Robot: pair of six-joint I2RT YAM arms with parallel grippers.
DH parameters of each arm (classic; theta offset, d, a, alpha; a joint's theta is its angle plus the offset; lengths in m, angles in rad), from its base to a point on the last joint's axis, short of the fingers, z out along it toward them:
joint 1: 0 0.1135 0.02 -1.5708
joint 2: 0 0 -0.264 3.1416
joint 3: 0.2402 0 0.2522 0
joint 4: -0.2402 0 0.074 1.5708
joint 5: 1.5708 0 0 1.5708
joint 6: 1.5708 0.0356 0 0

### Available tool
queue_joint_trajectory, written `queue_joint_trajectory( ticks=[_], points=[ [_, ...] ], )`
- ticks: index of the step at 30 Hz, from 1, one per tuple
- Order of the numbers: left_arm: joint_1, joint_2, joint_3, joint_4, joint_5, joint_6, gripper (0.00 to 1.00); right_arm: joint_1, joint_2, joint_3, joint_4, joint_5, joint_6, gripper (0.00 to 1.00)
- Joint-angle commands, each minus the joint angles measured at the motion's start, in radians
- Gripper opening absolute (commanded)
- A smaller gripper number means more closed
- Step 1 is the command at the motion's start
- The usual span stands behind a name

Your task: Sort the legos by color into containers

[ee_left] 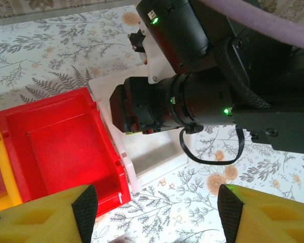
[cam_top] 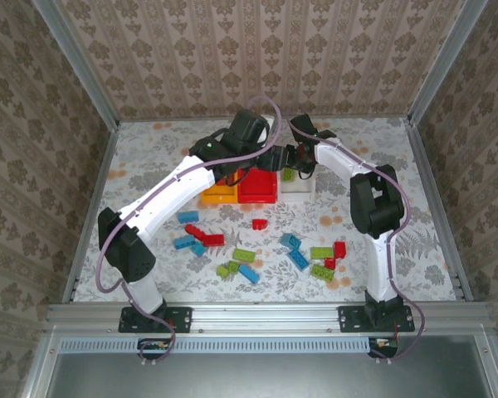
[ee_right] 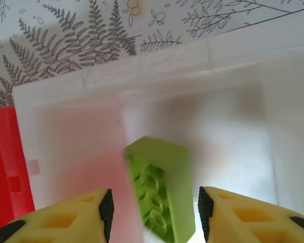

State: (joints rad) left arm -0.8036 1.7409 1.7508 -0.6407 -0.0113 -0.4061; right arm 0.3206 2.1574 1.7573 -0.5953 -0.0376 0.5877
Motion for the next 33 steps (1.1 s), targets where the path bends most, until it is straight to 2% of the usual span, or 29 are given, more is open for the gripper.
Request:
queue_joint_trajectory(
  ticks=[1, 8, 12, 14, 16, 18, 22, 26, 33],
  points=[
    [-0.002, -0.062, -0.045, -0.025, -0.040, 0.027, 0.67, -0.003, -0.045, 0.012, -0.028, -0.002, 0.012, 0.53],
    [0.015, -0.179, -0.157, -0.116, -0.154, -0.042, 0.66, 0.008, -0.182, -0.041, -0.017, 0.018, 0.007, 0.54],
    [0.114, -0.283, -0.281, -0.262, -0.214, -0.200, 0.66, 0.072, -0.344, -0.180, 0.111, 0.036, -0.081, 0.56],
    [0.200, -0.328, -0.366, -0.309, -0.179, -0.287, 0.66, 0.141, -0.433, -0.284, 0.238, 0.024, -0.177, 0.59],
    [0.303, -0.363, -0.460, -0.324, -0.108, -0.375, 0.65, 0.234, -0.520, -0.432, 0.414, -0.041, -0.282, 0.63],
    [0.406, -0.372, -0.522, -0.324, -0.049, -0.453, 0.65, 0.332, -0.579, -0.556, 0.558, -0.082, -0.358, 0.72],
    [0.547, -0.339, -0.586, -0.249, 0.041, -0.621, 0.65, 0.452, -0.606, -0.677, 0.718, -0.160, -0.408, 0.76],
    [0.633, -0.262, -0.630, -0.154, 0.144, -0.797, 0.67, 0.513, -0.597, -0.700, 0.778, -0.170, -0.436, 0.80],
    [0.676, -0.137, -0.668, -0.052, 0.209, -0.999, 0.70, 0.529, -0.583, -0.681, 0.758, -0.185, -0.447, 0.81]
  ],
)
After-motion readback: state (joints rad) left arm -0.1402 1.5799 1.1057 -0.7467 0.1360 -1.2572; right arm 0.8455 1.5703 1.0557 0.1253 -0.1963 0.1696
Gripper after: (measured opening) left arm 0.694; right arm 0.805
